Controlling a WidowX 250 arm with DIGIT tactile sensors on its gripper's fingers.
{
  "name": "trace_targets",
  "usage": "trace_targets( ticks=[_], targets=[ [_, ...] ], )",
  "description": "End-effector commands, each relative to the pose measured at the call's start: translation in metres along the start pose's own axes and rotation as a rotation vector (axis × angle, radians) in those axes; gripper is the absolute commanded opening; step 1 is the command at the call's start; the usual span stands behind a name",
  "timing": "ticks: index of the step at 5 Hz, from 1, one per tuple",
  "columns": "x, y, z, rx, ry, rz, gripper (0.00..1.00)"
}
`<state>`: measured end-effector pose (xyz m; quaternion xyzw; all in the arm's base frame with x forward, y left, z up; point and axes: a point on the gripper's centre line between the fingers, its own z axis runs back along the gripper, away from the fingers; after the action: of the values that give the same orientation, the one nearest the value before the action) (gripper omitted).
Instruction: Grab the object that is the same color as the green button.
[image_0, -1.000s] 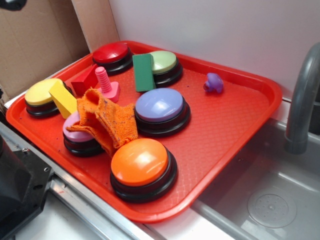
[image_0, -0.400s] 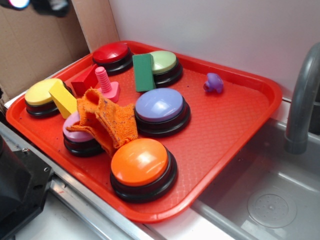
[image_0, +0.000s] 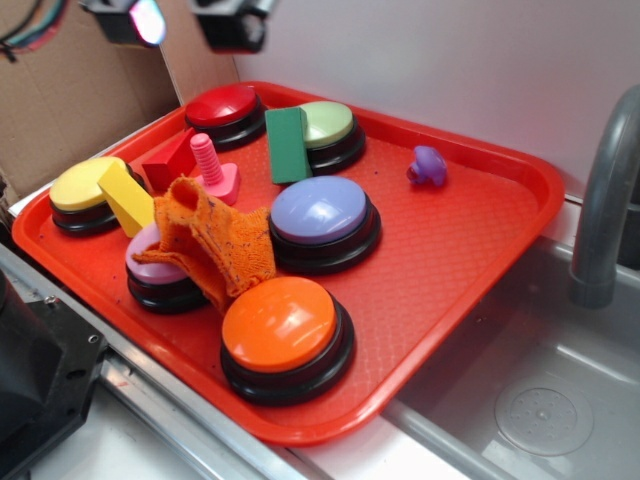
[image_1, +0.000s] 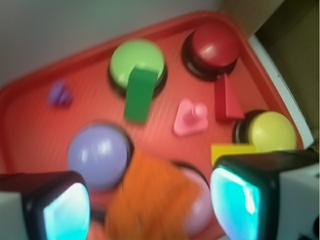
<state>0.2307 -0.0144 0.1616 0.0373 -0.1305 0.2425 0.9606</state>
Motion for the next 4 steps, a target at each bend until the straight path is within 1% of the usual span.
trace_targets(
  ticks=[1, 2, 3, 4],
  targets=[
    [0.042, -0.007, -0.039, -0.048, -0.146, 0.223, 1.0],
    [0.05, -0.008, -0.055, -0.043, -0.164, 0.253, 1.0],
    [0.057, -0.001, -0.07, -0.023, -0.16, 0.277, 1.0],
    [0.059, 0.007, -0.077, 0.004, -0.159, 0.295, 1.0]
  ],
)
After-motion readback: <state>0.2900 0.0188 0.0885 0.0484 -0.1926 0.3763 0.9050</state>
